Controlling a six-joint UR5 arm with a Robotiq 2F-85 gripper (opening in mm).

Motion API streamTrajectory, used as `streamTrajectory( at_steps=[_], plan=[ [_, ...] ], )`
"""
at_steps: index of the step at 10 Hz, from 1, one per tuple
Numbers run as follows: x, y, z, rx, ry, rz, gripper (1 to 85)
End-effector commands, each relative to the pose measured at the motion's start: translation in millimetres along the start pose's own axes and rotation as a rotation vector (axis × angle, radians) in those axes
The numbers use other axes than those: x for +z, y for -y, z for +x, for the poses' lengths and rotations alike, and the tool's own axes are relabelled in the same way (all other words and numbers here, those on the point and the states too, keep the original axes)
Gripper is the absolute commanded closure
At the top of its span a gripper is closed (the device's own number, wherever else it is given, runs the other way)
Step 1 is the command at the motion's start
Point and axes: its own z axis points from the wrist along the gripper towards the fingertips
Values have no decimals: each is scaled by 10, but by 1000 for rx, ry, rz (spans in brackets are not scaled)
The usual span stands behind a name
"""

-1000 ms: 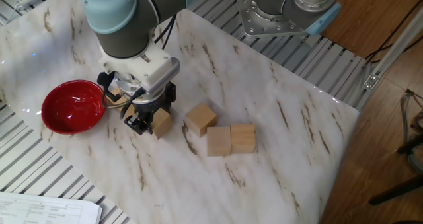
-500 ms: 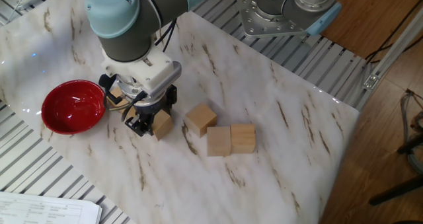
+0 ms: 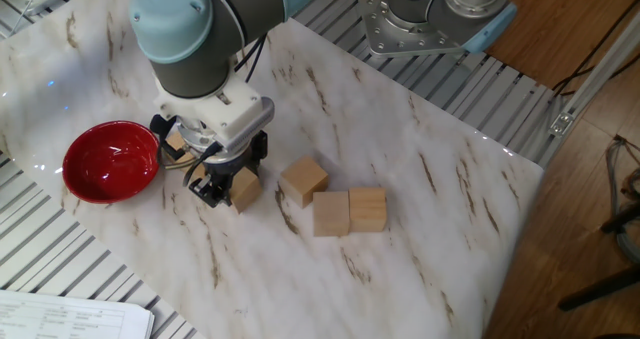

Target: Stack the blocks into a pyramid shape

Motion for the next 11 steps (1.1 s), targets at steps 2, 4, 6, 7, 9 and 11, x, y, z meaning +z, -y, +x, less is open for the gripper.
streamTrajectory(
  at_steps=[2,4,6,7,9,11],
  plan=[
    [2,10,-31,9,16,0,847],
    [19,29,-35,6,18,5,847],
    [37,41,-38,6,19,6,847],
    [43,43,-33,6,18,6,847],
    [52,50,-42,7,22,7,847],
    [54,115,-50,1,27,32,847]
  ],
)
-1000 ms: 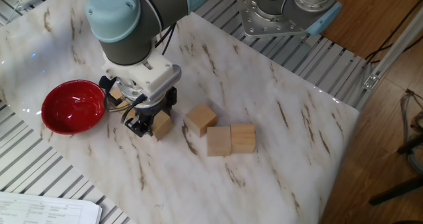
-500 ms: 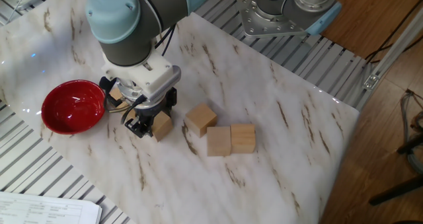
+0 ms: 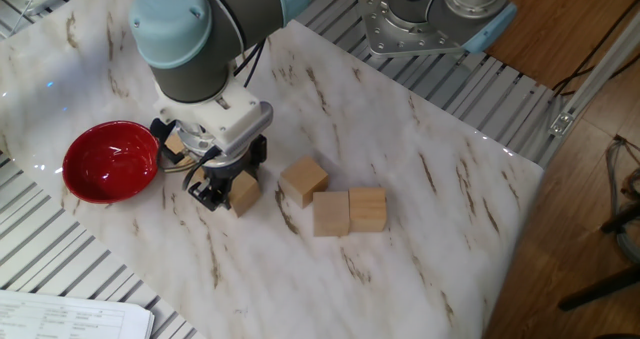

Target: Stack the blocks into a pyramid shape

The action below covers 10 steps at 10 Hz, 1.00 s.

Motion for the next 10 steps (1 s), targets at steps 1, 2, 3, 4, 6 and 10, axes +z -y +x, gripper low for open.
streamTrajectory(
  at_steps=[1,2,3,4,6,10],
  plan=[
    [2,125,-24,-11,15,44,847],
    [15,149,-16,-5,12,52,847],
    [17,155,-10,1,11,55,840],
    [16,160,3,-14,6,57,717],
    [20,77,-36,-8,22,26,623],
    [39,-85,-75,22,58,-18,537]
  ],
)
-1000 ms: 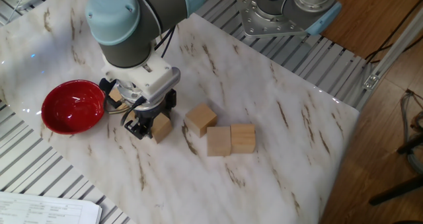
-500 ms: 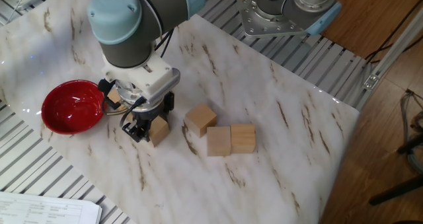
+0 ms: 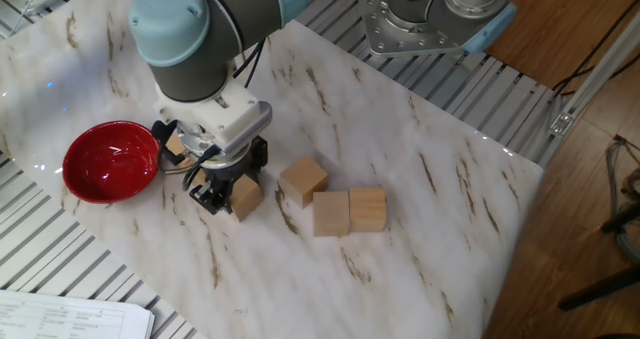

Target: Stack the blocks into a pyramid shape

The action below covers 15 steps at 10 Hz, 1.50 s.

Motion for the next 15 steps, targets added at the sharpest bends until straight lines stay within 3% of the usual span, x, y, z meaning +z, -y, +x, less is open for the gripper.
streamTrajectory(
  at_steps=[1,8,12,15],
  plan=[
    [-10,-54,5,16,19,-16,537],
    [-47,15,7,-7,23,-7,517],
    [0,88,16,-53,20,15,310],
    [2,43,35,-48,22,9,253]
  ],
)
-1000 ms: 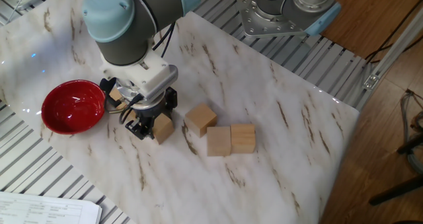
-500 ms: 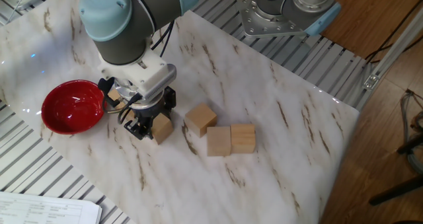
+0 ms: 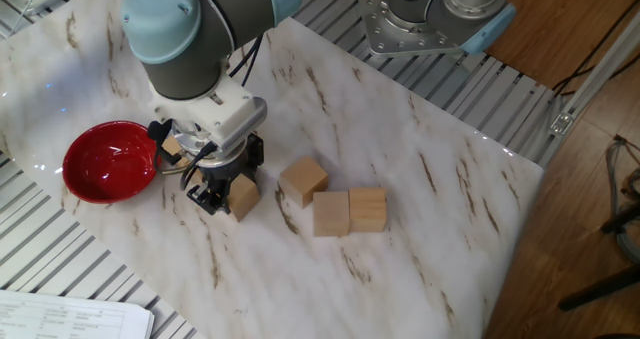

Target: Stack the blocks into a pyramid shape

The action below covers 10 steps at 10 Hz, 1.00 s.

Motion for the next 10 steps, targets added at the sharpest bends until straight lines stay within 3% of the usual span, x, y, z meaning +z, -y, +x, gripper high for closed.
streamTrajectory(
  at_steps=[1,7,10],
  plan=[
    [-7,-46,27,7,8,-2,247],
    [-55,-49,26,-1,2,-5,127],
    [-112,-83,20,13,2,-9,113]
  ],
)
